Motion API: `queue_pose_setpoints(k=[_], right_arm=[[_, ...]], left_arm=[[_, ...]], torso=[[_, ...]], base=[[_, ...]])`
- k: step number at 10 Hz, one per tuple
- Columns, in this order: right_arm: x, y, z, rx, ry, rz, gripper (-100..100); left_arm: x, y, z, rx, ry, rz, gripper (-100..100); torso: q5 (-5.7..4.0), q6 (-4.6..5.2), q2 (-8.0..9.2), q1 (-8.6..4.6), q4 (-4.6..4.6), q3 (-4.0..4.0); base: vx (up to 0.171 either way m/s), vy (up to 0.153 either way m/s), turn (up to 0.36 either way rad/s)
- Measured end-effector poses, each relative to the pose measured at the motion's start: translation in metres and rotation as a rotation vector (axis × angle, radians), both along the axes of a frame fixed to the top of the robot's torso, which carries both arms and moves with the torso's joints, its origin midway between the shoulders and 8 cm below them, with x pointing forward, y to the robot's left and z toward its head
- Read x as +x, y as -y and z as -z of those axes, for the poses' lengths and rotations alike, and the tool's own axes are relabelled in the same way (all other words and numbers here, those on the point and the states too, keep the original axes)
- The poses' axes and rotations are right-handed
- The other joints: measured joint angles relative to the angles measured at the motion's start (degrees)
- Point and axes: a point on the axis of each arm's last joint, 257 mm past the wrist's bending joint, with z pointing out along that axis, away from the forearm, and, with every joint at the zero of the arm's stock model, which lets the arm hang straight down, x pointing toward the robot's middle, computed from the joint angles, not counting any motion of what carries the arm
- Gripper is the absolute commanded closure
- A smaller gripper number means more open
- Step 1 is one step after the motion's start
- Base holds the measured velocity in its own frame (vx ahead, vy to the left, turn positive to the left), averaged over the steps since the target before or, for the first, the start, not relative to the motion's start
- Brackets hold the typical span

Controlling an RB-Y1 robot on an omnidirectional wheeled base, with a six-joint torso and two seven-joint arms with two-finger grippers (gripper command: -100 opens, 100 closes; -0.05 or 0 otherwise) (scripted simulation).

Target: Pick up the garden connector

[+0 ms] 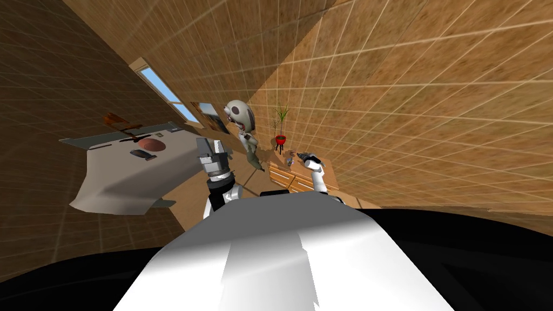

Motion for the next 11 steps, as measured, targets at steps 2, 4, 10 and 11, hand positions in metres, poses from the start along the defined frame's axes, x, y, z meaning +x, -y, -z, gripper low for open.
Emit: queue_pose_setpoints(k=[2,4,10,11], right_arm=[[0.003,-0.003,0.013,0.085,-0.035,0.019,-100],[0.003,-0.005,0.025,0.167,-0.073,0.040,-100],[0.006,-0.015,0.056,0.392,-0.175,0.106,-100],[0.005,-0.015,0.058,0.420,-0.187,0.115,-100]], left_arm=[[0.000,0.000,0.000,0.000,0.000,0.000,0],[0.000,0.000,0.000,0.000,0.000,0.000,0],[0.000,0.000,0.000,0.000,0.000,0.000,0],[0.000,0.000,0.000,0.000,0.000,0.000,0]], torso=[[0.00,0.00,0.00,0.00,0.00,0.00],[0.00,0.02,0.01,0.01,0.00,0.01],[0.01,0.02,0.00,0.02,0.00,0.00],[0.01,0.05,0.00,0.01,0.00,0.00]], base=[[-0.015,-0.012,0.086],[-0.015,-0.011,0.079],[-0.013,-0.011,0.077],[-0.012,-0.008,0.071]])
